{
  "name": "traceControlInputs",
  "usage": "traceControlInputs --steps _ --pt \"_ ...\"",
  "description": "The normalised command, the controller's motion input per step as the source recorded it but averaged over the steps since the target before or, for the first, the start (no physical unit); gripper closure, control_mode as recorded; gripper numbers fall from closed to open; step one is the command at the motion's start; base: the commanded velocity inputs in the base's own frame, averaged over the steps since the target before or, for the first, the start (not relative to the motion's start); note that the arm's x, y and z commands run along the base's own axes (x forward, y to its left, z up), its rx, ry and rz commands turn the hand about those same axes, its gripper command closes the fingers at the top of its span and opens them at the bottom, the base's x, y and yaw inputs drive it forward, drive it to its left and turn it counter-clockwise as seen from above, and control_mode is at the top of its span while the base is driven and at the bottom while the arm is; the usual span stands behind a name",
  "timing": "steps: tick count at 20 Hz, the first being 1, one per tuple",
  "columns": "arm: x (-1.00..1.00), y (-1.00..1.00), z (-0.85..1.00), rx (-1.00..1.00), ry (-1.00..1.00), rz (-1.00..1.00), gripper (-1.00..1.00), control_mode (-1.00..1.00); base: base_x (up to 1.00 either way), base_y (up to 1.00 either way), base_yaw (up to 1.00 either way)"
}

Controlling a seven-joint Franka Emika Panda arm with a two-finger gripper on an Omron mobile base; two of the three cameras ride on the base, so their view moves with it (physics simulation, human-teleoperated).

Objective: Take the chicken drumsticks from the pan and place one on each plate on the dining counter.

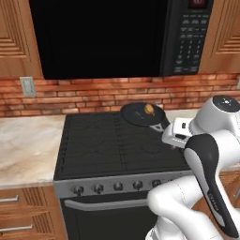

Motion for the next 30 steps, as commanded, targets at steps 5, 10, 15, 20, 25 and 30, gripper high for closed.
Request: traceControlInputs --steps 5,10,15,20,25,30 --pt "0.0 0.0 0.0 0.0 0.0 0.0 -1.0 1.0 0.56 -0.31 -0.09" --pt "0.0 -0.11 -0.01 0.04 -0.06 -0.1 -1.0 -1.0 0.03 -0.24 -0.13" --pt "0.12 -0.26 -0.1 0.05 -0.17 -0.26 -1.0 -1.0 0.0 0.0 0.0" --pt "0.58 -0.13 -0.32 0.02 -0.19 -0.17 -1.0 -1.0 0.0 0.0 0.0" --pt "0.68 -0.16 -0.37 -0.02 -0.14 -0.06 -1.0 -1.0 0.0 0.0 0.0" --pt "0.46 -0.34 -0.03 -0.11 -0.01 0.18 -1.0 -1.0 0.0 0.0 0.0"
